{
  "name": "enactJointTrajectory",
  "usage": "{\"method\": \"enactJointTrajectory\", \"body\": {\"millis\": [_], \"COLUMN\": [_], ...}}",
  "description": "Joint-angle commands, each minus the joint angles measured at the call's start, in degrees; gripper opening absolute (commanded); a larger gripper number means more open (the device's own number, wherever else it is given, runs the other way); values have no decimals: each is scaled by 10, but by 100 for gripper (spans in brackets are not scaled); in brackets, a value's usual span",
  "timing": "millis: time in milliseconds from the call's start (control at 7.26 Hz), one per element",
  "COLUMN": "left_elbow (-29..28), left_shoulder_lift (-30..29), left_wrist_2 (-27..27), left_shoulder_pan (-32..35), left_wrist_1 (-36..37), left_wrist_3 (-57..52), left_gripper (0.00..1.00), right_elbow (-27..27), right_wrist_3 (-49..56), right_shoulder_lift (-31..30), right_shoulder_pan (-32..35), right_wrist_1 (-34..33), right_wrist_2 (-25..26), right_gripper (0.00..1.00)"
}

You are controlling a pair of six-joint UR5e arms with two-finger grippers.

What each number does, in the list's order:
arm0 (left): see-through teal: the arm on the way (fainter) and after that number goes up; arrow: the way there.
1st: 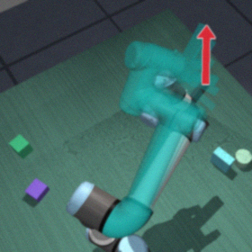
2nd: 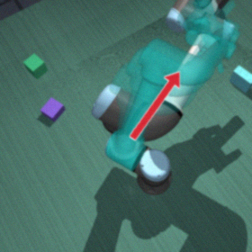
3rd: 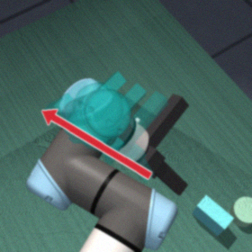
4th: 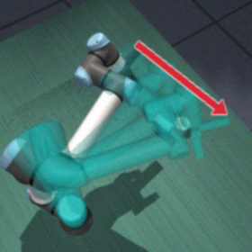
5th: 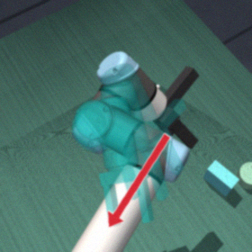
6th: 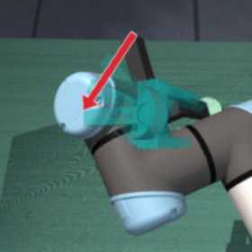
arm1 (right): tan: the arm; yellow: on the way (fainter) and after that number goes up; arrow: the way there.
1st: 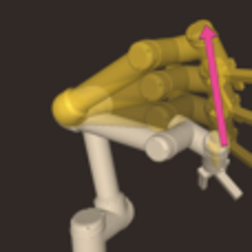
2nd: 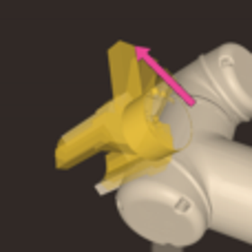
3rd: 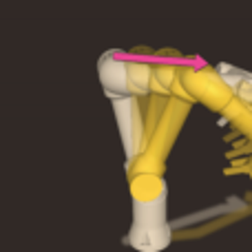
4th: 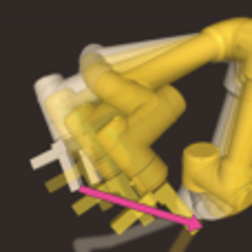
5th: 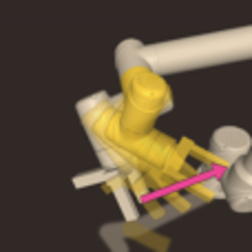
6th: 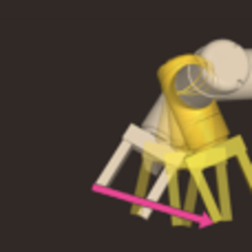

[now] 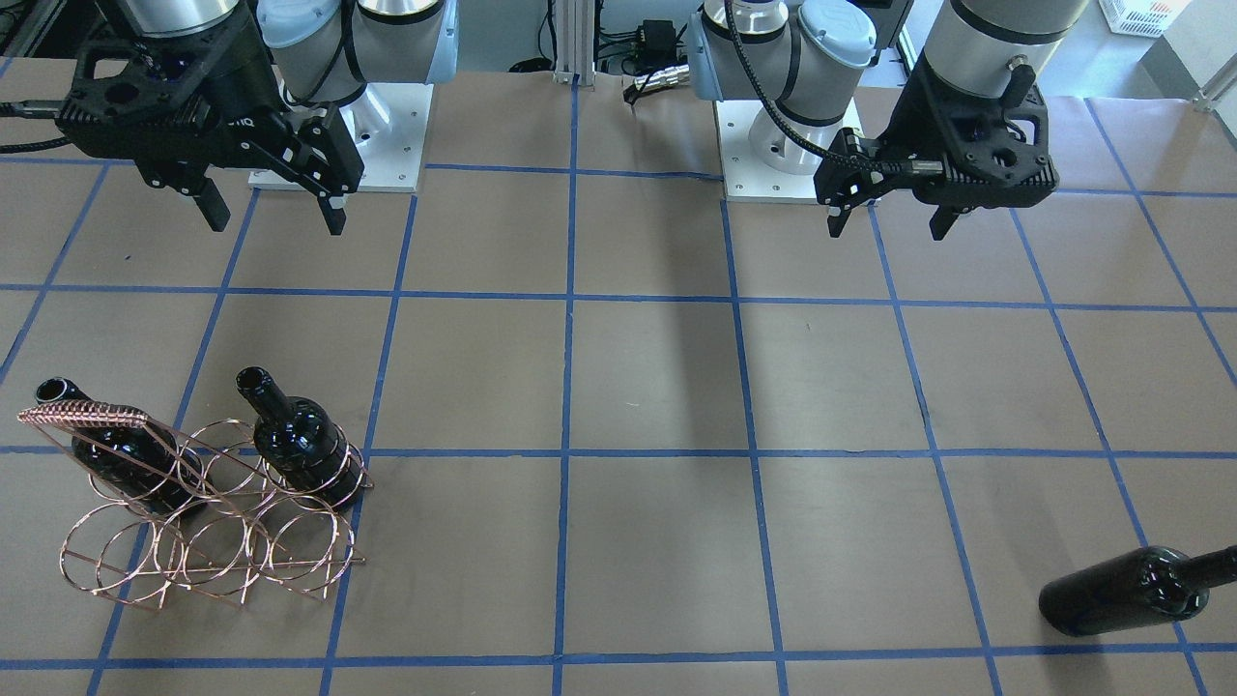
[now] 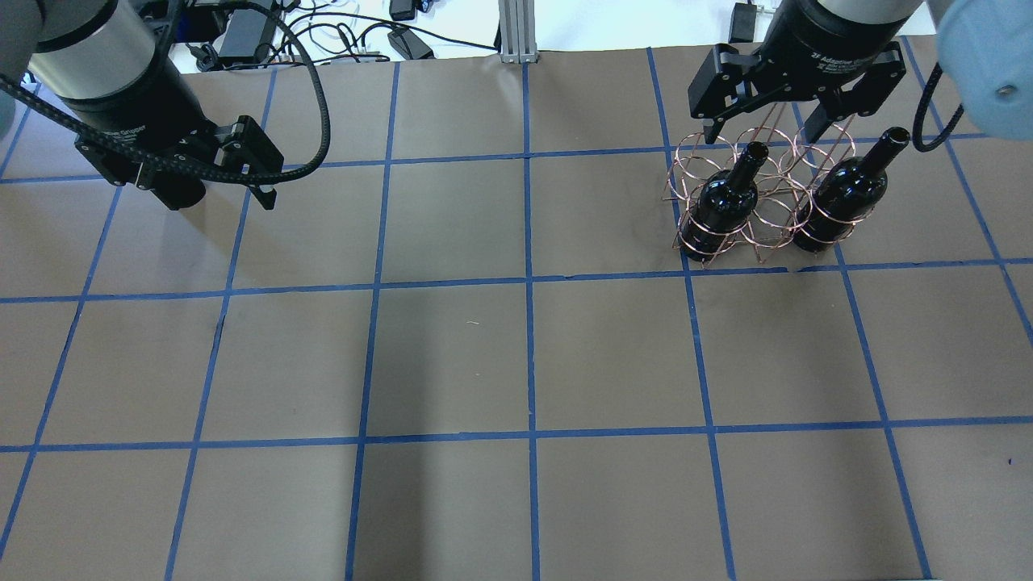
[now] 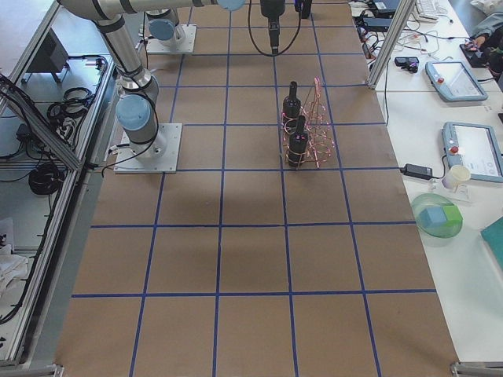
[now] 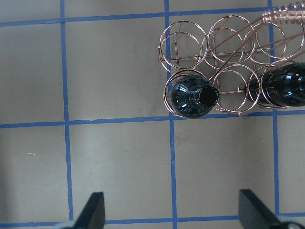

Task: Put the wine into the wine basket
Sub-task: 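Grasp the dark wine bottle by its neck with the left gripper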

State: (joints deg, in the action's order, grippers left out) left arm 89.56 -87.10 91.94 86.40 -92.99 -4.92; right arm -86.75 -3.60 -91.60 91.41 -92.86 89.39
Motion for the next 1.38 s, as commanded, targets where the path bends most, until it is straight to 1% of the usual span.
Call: {"method": "enactJointTrajectory", "body": {"millis": [0,1240], "left_elbow": [0,-2], "left_shoulder_lift": [0,4], "left_wrist_2": [2,-2], "left_shoulder_pan": [0,-10], "left_wrist_1": [-1,-3], "left_wrist_3": [0,-2], "left_gripper": [100,100], "right_elbow": [0,2], "right_wrist_3": [0,1], "right_shoulder_lift": [-1,0], "right_shoulder_pan": [0,0], "right_wrist_1": [2,9], "right_wrist_2": [3,3], "right_gripper": [100,100]}}
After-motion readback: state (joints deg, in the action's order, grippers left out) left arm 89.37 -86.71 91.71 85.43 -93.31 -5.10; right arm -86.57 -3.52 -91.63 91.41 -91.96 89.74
